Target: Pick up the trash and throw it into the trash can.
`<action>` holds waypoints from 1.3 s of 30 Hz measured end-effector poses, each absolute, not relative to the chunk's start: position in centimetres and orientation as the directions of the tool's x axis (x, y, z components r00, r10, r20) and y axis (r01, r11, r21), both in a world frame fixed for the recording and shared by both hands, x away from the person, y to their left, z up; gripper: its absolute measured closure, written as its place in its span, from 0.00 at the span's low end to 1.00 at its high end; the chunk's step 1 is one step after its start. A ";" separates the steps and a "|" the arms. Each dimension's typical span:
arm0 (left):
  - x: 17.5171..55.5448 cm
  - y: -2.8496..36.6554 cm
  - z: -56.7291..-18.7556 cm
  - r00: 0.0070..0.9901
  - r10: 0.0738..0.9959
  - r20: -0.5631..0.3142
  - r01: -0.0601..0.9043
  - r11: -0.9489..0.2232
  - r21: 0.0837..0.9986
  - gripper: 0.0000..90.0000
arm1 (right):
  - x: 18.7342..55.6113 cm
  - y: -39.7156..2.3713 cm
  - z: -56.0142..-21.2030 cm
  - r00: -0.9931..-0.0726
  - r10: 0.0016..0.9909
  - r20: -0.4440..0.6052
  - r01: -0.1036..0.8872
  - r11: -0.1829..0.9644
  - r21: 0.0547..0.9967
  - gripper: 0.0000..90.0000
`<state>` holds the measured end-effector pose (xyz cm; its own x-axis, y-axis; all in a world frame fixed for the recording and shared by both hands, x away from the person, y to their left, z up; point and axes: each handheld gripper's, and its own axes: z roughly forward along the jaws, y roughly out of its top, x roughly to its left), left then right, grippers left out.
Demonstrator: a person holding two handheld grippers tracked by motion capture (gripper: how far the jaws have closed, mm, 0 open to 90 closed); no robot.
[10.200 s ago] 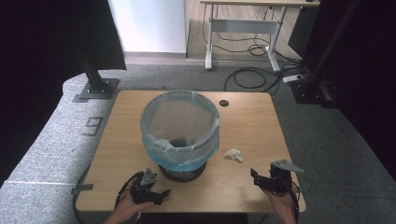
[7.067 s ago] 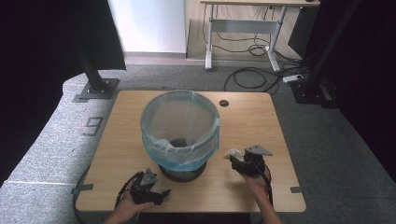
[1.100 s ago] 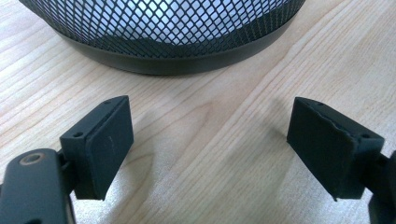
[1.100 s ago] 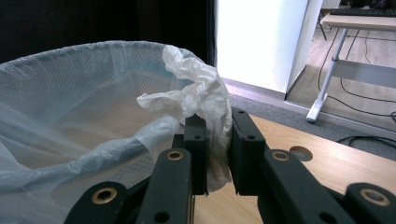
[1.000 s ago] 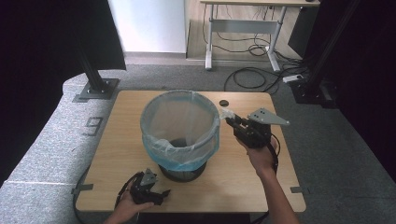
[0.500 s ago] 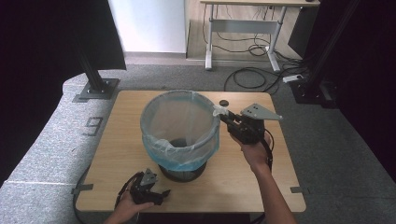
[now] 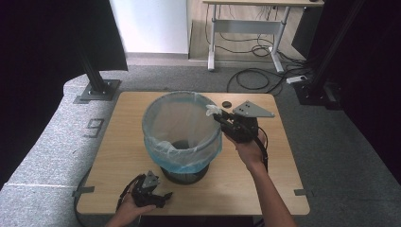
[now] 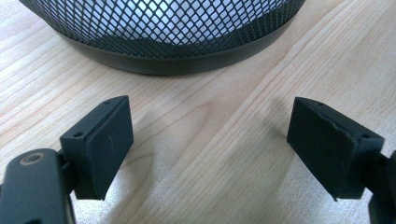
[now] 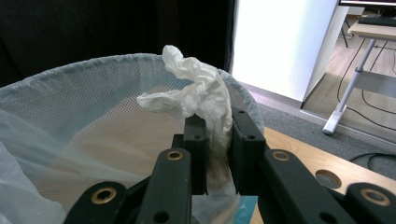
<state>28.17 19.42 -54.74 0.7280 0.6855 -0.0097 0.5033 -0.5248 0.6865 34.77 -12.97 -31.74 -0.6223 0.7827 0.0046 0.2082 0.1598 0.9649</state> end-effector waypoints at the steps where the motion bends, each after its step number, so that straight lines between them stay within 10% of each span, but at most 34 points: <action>1: 28.2 19.4 -54.7 0.728 0.685 -0.010 0.503 -0.525 0.686 0.16 | 34.8 -13.0 -31.7 -0.622 0.783 0.005 0.208 0.160 0.965 0.87; 39: 28.2 19.4 -54.7 0.729 0.685 -0.010 0.503 -0.525 0.686 0.16 | 36.2 -8.2 -31.5 -0.672 0.740 -0.027 0.194 0.212 0.958 0.86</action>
<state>28.17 19.42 -54.74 0.7286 0.6849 -0.0099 0.5030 -0.5251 0.6865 36.19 -8.15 -31.48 -0.6723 0.7398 -0.0274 0.1944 0.2121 0.9577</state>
